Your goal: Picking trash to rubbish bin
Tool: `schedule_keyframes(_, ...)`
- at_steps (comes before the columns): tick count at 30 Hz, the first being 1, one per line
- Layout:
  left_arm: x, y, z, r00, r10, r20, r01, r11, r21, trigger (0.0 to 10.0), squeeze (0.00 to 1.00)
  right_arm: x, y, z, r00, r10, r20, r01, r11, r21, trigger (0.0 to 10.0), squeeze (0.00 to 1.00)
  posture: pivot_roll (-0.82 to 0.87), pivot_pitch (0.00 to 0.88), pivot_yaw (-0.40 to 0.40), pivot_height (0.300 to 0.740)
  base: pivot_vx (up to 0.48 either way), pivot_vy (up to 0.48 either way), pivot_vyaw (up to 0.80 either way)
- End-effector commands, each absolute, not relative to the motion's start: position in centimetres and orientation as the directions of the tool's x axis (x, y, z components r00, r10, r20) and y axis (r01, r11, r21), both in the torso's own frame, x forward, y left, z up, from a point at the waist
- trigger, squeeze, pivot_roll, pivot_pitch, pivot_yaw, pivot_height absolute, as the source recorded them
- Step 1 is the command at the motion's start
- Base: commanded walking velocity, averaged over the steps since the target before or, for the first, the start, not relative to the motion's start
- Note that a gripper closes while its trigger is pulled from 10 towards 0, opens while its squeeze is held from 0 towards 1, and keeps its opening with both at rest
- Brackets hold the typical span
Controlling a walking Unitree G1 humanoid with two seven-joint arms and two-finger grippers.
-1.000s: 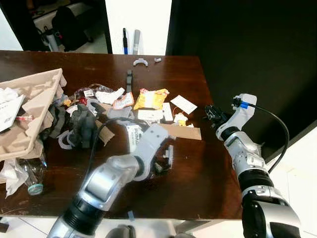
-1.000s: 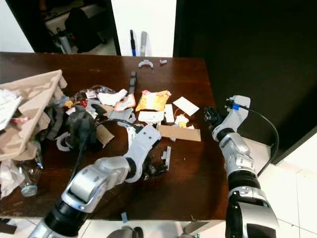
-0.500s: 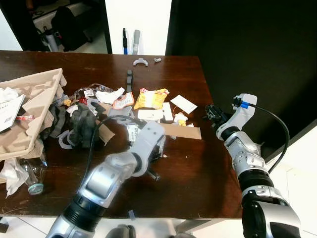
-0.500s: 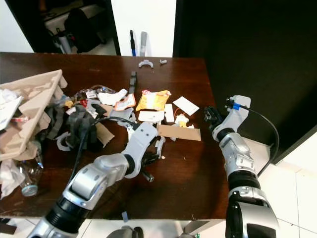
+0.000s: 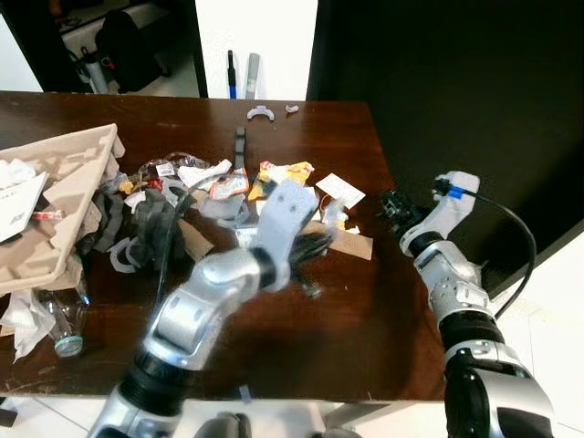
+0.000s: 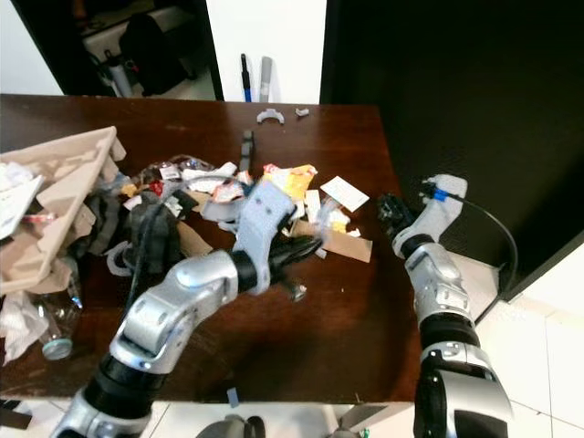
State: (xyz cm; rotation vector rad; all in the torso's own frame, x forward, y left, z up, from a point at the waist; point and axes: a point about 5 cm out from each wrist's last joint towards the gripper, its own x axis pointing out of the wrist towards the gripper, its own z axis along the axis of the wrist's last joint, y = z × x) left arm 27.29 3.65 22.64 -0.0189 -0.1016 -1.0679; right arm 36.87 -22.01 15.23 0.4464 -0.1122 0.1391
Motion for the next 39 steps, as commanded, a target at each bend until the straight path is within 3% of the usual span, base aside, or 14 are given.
schedule_keyframes(1,27.0,4.2,22.9,0.451,-0.883,0.131,0.890,0.457,0.012,10.0,0.00,36.7,-22.6,15.3,0.984,0.078,0.162,-0.148,0.861,0.487,10.0,0.00,0.07,0.102,0.000,0.740,0.000,0.000,0.00)
schedule_keyframes(8,29.3,7.5,23.0,0.611,-0.777,0.154,0.784,0.620,0.017,10.0,0.00,36.5,-23.9,15.8,0.981,0.022,0.193,-0.122,0.844,0.523,10.0,0.00,0.08,0.103,-0.002,0.740,0.000,0.000,0.00)
schedule_keyframes(10,30.9,10.1,23.6,0.741,-0.641,0.197,0.653,0.757,0.009,10.0,0.00,36.5,-25.2,15.7,0.986,-0.043,0.159,-0.041,0.870,0.491,10.0,0.00,0.08,0.102,-0.005,0.740,0.000,0.000,0.00)
schedule_keyframes(13,32.0,12.8,23.4,0.851,-0.478,0.218,0.488,0.873,0.012,10.0,0.00,36.3,-26.9,15.8,0.984,-0.127,0.125,0.054,0.882,0.468,10.0,0.00,0.08,0.099,-0.006,0.740,0.000,0.000,0.00)
schedule_keyframes(17,31.8,12.7,22.4,0.860,-0.471,0.197,0.481,0.877,-0.002,10.0,0.00,36.3,-27.4,15.7,0.984,-0.148,0.104,0.083,0.880,0.468,10.0,0.00,0.08,0.093,-0.009,0.740,0.000,0.000,-0.60)
schedule_keyframes(26,31.0,9.8,20.4,0.830,-0.534,0.162,0.544,0.839,-0.014,10.0,0.00,36.3,-27.3,15.4,0.984,-0.156,0.087,0.101,0.887,0.450,10.0,0.00,0.07,0.090,-0.011,0.740,0.000,0.000,-0.80)
schedule_keyframes(39,30.8,9.2,20.0,0.828,-0.542,0.144,0.545,0.838,0.018,10.0,0.00,36.5,-26.3,14.9,0.988,-0.130,0.078,0.085,0.902,0.424,10.0,0.00,0.08,0.104,-0.011,0.740,-0.227,0.000,0.00)
